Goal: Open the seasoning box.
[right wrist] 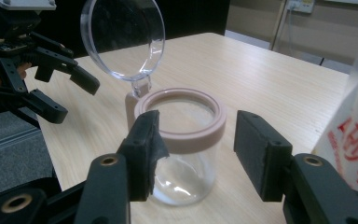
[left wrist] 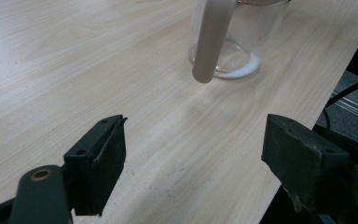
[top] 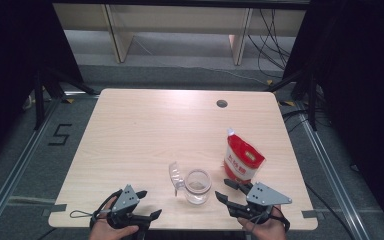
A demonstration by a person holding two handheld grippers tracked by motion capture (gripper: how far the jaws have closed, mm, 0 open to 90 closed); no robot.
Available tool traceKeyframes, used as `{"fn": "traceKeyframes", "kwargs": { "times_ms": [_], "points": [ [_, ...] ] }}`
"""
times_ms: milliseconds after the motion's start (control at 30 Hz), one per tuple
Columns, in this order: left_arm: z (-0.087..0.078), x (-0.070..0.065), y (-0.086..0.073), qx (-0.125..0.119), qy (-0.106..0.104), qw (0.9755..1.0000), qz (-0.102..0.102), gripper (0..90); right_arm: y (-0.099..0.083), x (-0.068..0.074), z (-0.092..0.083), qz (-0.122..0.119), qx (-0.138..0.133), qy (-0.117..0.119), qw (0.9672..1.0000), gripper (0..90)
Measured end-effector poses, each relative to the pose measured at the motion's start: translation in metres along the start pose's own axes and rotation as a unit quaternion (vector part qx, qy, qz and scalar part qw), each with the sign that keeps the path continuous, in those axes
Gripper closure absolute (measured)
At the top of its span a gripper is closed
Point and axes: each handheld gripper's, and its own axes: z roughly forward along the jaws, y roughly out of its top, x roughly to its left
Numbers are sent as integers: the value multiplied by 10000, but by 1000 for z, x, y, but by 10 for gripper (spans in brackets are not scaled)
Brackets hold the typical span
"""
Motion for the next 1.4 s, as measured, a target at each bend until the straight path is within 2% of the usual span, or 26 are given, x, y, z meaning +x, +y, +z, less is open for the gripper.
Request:
{"fn": "traceKeyframes", "kwargs": {
  "times_ms": [33,100,200,267,300,333,367,400,467,567,600,633,700,800,900,967,1000,1067,1100,1133,1200,1233,1300,1333,1367,1400],
  "points": [
    [0,0,0,1,0,10000,-9,206,-2,-2,0,-22,-104,70,9999,504],
    [0,0,0,7,-11,10000,-15,201,-3,-3,-3,-45,-61,-49,10000,498],
    [0,0,0,-21,-9,10000,-34,197,-5,-5,-7,73,-6,-50,10000,483],
    [1,0,0,-36,-34,10000,-33,195,-7,-7,-9,26,-55,-121,9999,480],
    [1,0,0,-35,-34,10000,-40,193,-8,-6,-11,160,86,-87,9998,470],
    [1,0,1,-34,-44,10000,-38,192,-9,-5,-11,156,50,-144,9998,465],
    [1,0,0,-69,-54,9999,-73,191,-9,-8,-11,11,10,-98,10000,464],
    [1,0,0,-73,-55,9999,-75,191,-10,-7,-13,125,64,-54,9999,455],
    [1,-1,1,-65,-57,9999,-87,191,-12,-7,-14,137,58,-119,9998,441],
    [1,-1,1,-37,-58,10000,-63,191,-14,-8,-17,75,50,-168,9998,435],
    [0,1,1,66,-9,10000,52,190,-15,-8,-18,124,86,-169,9997,431],
    [0,0,2,50,-19,10000,28,191,-16,-8,-20,199,138,-182,9995,428],
    [1,-2,1,-39,-62,9999,-111,191,-18,-9,-21,171,127,-181,9996,425],
    [1,-1,1,-31,-58,9999,-114,190,-20,-9,-22,261,177,-141,9994,423],
    [1,-1,2,-30,-55,9999,-116,190,-22,-8,-26,254,159,-238,9993,424],
    [1,-2,2,-23,-49,9999,-104,191,-22,-9,-27,99,80,-231,9997,425],
    [0,1,2,84,4,10000,32,190,-22,-9,-28,58,98,-278,9995,425],
    [0,0,2,39,19,10000,37,190,-23,-6,-31,326,199,-302,9988,426],
    [0,1,2,76,-12,10000,42,191,-24,-9,-32,190,117,-301,9993,426],
    [0,0,2,49,-14,10000,20,191,-24,-9,-32,267,151,-263,9992,426],
    [0,0,2,39,-3,10000,0,190,-26,-12,-36,213,135,-400,9989,426],
    [1,-2,2,-58,-38,9999,-138,190,-26,-12,-38,281,179,-444,9985,426],
    [1,-1,2,-46,-33,9999,-95,190,-27,-14,-40,361,204,-447,9981,426],
    [1,0,2,-14,-24,10000,-90,191,-28,-17,-39,246,120,-517,9983,426],
    [1,0,2,-16,-31,9999,-113,191,-28,-18,-40,355,135,-524,9979,426],
    [1,-1,2,-21,-36,9999,-124,190,-29,-19,-42,343,177,-572,9976,426]
  ]
}}
